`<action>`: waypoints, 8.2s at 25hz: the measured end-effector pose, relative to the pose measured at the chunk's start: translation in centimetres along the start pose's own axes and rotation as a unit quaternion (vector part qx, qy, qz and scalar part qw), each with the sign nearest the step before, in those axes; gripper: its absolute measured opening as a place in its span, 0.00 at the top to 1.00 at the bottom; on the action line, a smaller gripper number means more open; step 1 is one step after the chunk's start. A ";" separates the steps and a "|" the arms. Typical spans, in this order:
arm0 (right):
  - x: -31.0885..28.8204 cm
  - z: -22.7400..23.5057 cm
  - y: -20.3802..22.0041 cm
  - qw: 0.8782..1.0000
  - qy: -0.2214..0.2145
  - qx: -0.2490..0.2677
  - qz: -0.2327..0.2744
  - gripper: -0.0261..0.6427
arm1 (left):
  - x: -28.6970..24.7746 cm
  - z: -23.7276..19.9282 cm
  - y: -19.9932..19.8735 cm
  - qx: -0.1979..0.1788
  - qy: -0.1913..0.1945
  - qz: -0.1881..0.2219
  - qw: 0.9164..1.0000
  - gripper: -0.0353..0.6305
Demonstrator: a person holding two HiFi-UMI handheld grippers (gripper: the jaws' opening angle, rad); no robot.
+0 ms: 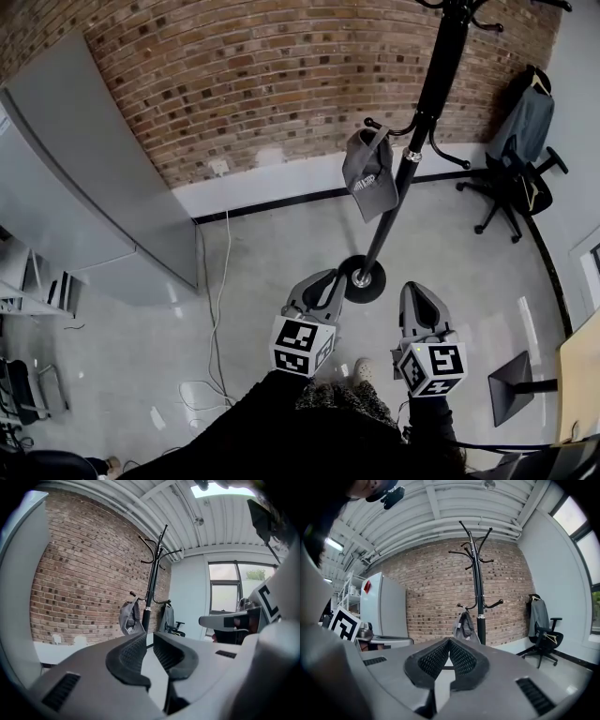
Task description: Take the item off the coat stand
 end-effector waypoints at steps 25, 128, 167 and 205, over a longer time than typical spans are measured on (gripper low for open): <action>-9.2 14.3 1.4 0.992 -0.122 -0.006 0.017 0.95 | -11.6 4.2 -0.2 0.000 -0.127 0.007 0.992 0.87; -17.6 12.1 0.7 0.994 -0.107 0.022 -0.025 0.95 | -19.5 -15.0 -3.2 0.119 -0.167 -0.002 0.979 0.89; -12.2 13.6 3.6 0.988 -0.151 0.034 -0.010 0.95 | -6.0 -6.5 5.9 0.141 -0.255 -0.013 0.957 0.89; -12.5 13.9 3.2 0.983 -0.177 0.054 0.016 0.95 | -5.6 -4.9 5.5 0.128 -0.271 -0.003 0.954 0.89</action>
Point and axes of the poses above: the fingertips, and each gripper's own axes: x backward along the fingers, z to its right, y out of its underside, the point moved 10 cm from there along x, backward along the fingers, and after that the axes turned 12 degrees about x, right-handed, at the moved point
